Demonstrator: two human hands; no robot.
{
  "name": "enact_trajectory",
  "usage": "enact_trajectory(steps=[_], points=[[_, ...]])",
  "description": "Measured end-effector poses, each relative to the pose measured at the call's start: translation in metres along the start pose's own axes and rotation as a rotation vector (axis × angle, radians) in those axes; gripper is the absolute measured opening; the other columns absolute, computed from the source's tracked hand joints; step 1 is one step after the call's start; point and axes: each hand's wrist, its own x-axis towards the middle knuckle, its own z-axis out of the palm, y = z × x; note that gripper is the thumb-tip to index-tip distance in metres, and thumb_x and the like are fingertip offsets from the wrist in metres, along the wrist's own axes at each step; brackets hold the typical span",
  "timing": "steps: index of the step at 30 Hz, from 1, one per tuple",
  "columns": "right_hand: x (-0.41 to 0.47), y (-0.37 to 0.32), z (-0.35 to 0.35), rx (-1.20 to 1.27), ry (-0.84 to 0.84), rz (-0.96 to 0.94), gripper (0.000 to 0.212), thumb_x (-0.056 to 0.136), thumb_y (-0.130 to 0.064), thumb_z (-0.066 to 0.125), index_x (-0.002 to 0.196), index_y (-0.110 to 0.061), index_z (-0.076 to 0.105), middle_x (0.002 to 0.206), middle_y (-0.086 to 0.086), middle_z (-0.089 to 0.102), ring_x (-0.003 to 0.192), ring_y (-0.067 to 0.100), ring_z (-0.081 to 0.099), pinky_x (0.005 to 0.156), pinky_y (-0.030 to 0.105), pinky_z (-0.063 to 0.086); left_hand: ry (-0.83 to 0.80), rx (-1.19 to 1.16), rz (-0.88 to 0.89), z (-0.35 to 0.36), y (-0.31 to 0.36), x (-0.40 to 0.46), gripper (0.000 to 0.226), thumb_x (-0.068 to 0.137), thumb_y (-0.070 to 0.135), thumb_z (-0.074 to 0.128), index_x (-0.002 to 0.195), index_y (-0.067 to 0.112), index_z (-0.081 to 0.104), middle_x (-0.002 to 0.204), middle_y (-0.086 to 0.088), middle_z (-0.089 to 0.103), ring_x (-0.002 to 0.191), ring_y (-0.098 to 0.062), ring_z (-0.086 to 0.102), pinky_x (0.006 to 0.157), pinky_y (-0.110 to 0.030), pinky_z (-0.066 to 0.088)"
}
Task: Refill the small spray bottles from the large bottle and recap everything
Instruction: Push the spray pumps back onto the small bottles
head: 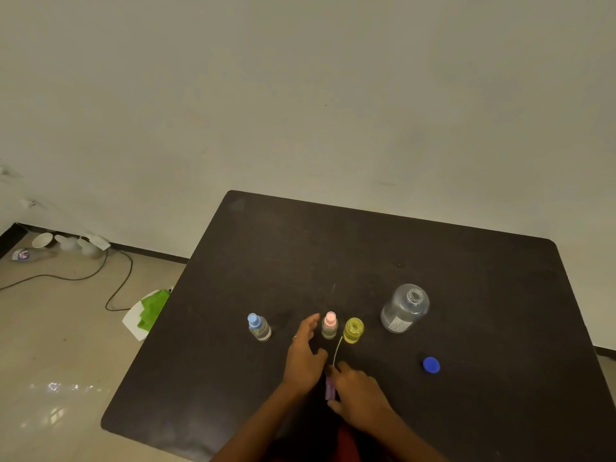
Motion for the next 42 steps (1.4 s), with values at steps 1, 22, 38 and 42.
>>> enact_trajectory(steps=[1, 22, 38, 42], points=[[-0.003, 0.001, 0.0, 0.013, 0.02, 0.002, 0.044, 0.09, -0.028, 0.056, 0.13, -0.018, 0.043, 0.124, 0.007, 0.049, 0.107, 0.024, 0.056, 0.085, 0.033, 0.047, 0.012, -0.003, -0.004, 0.0, 0.003, -0.002, 0.07, 0.078, -0.012, 0.053, 0.138, 0.02, 0.037, 0.142, 0.001, 0.042, 0.131, -0.019, 0.039, 0.099, -0.022, 0.034], [-0.068, 0.021, -0.054, 0.788, 0.395, -0.048, 0.045, 0.069, -0.018, 0.082, 0.109, -0.031, 0.064, 0.104, -0.01, 0.061, 0.089, 0.001, 0.064, 0.076, 0.02, 0.054, 0.268, -0.064, 0.048, 0.023, 0.012, -0.051, 0.043, 0.082, -0.007, 0.053, 0.103, 0.03, 0.053, 0.108, 0.008, 0.054, 0.102, -0.01, 0.055, 0.08, -0.019, 0.047], [-0.05, 0.035, -0.072, 1.172, 0.198, -0.005, 0.027, 0.078, -0.017, 0.075, 0.104, -0.02, 0.071, 0.101, -0.003, 0.073, 0.098, 0.011, 0.068, 0.083, 0.028, 0.055, -0.051, 0.078, 0.047, 0.059, 0.005, -0.032, 0.052, 0.087, 0.02, 0.062, 0.132, 0.035, 0.039, 0.131, 0.012, 0.048, 0.125, -0.006, 0.043, 0.108, -0.029, 0.037], [-0.039, 0.04, -0.077, 1.3, 0.222, 0.078, 0.03, 0.08, -0.021, 0.072, 0.109, -0.018, 0.068, 0.1, 0.002, 0.073, 0.093, 0.016, 0.069, 0.077, 0.026, 0.055, -0.006, 0.05, -0.016, 0.072, 0.009, -0.026, 0.063, 0.086, 0.021, 0.062, 0.141, 0.029, 0.031, 0.133, 0.012, 0.043, 0.128, -0.008, 0.037, 0.109, -0.031, 0.034]])
